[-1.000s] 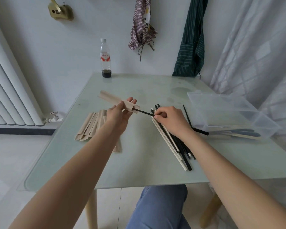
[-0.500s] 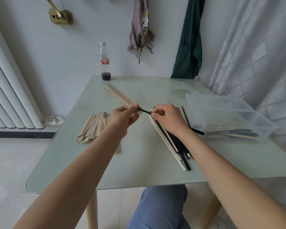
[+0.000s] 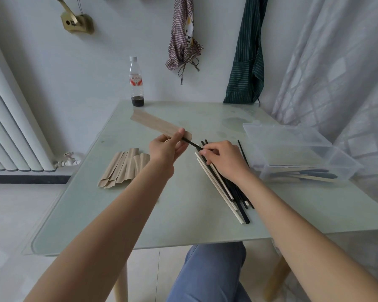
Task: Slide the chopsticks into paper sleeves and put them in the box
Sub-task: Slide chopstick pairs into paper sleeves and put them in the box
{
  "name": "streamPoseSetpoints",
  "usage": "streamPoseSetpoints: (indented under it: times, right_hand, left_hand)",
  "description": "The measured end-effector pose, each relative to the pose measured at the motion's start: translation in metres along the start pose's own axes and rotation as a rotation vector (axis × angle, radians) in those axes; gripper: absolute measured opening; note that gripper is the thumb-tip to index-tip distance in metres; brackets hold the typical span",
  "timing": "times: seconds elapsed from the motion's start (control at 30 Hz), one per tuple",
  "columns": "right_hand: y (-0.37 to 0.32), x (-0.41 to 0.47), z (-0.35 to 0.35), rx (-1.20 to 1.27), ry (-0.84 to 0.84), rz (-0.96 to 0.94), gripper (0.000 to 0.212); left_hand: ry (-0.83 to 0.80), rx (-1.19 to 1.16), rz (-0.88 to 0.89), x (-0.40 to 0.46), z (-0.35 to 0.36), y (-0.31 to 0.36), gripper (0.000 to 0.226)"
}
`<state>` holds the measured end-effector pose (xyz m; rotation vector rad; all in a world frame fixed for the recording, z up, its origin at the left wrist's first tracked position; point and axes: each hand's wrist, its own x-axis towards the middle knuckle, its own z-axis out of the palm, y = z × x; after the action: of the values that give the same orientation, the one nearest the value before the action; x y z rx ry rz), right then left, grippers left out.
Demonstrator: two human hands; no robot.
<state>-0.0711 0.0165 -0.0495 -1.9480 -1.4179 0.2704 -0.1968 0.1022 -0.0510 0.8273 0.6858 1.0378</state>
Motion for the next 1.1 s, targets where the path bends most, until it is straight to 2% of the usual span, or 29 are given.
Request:
streamPoseSetpoints:
  times: [0.07,0.17,0.3,0.5,0.67,0.77,1.1]
  right_hand:
    - [0.000,0.000,-0.001,-0.025,0.024,-0.010,0.020]
    - [0.004,0.000,-0.004,-0.041,0.044,-0.004,0.020]
    - [0.010,-0.001,-0.003,-0.001,0.010,-0.020,0.019]
    - [0.003,-0.001,-0.005,-0.052,0.004,-0.060,0.021]
    - [0.013,-0.001,-0.014,-0.075,0.067,-0.021,0.014]
    - [0.011,-0.003,-0.008,-0.062,0.113,-0.037,0.013]
    - [0.021,-0.005,-0.009,-0.001,0.118,-0.039,0.016]
  left_hand:
    - [-0.042,0.003,-0.010,-0.004,0.001,-0.002,0.020]
    - [-0.065,-0.006,-0.002,-0.008,-0.004,-0.002,0.010]
    - [-0.032,0.037,-0.020,-0.011,-0.007,-0.004,0.013]
    - [-0.073,0.038,-0.030,-0.016,-0.001,-0.007,0.013]
    - [-0.035,-0.056,-0.004,-0.012,-0.008,-0.001,0.011]
    - [-0.063,-0.035,-0.032,-0.017,-0.006,-0.006,0.010]
    - [0.005,-0.106,-0.063,-0.009,-0.011,-0.011,0.007]
